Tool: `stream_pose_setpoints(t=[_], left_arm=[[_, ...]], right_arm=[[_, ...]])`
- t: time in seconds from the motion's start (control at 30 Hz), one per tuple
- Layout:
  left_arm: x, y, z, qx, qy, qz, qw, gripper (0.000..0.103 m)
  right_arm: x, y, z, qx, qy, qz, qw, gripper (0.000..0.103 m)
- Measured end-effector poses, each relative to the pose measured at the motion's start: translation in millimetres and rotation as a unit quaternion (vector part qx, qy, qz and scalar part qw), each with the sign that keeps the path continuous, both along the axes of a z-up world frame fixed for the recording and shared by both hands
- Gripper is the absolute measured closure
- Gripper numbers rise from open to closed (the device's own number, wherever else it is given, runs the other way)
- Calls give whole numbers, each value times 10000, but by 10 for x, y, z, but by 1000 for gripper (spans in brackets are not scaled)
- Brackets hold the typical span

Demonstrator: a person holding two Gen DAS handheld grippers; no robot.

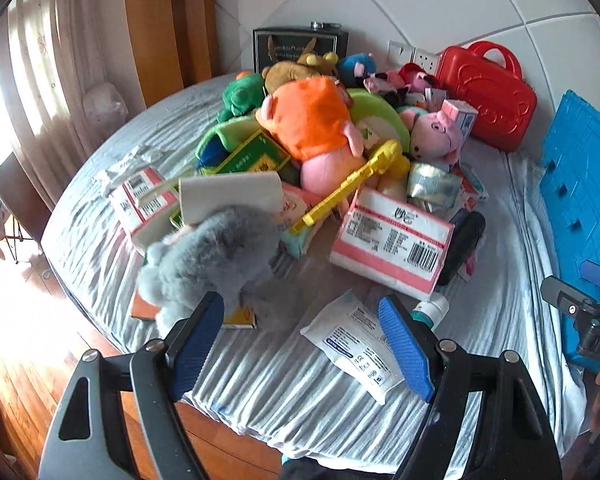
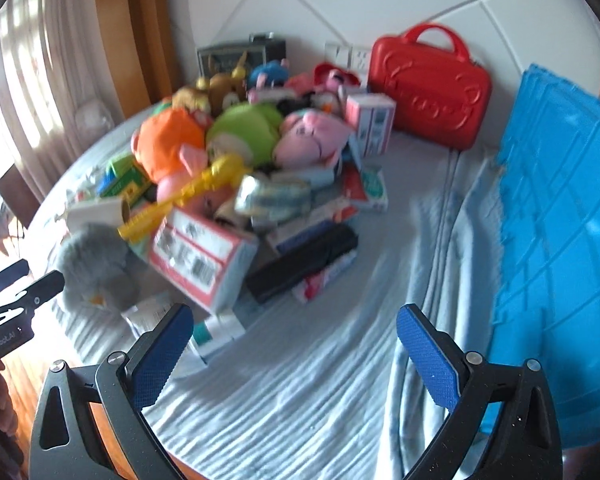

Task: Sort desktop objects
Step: 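Move both tools back over the pile of items, then grasp the white gauze packet with the left tool while the right tool grasps the white pill bottle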

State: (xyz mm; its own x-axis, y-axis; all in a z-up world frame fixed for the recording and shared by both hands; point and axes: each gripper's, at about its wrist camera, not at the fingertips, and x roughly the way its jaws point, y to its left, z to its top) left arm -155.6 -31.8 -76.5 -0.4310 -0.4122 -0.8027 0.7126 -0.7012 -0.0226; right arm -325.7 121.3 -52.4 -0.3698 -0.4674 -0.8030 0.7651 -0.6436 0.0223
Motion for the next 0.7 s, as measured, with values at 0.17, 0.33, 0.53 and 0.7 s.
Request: stream_pose_setpoints(t=[0.17,0.33,0.53,0.7], left_arm=[[-241,78,-456,440,-312,181,9984,23],[-417,131,-873,818,-520,559,9937,23],[-587,147,-1171,1013,-561,854,9896,23],[-641,202,-1237,809,-716,816,9908,23]], right_arm=[[-170,-9,-410,392,-259,182,9987,0],[-349,57,-652,666,-303,483,9962,0],[-457,71,-839,870,-279,1041,9904,0],[-501,-16,-915,771,-427,1246,9883,0]])
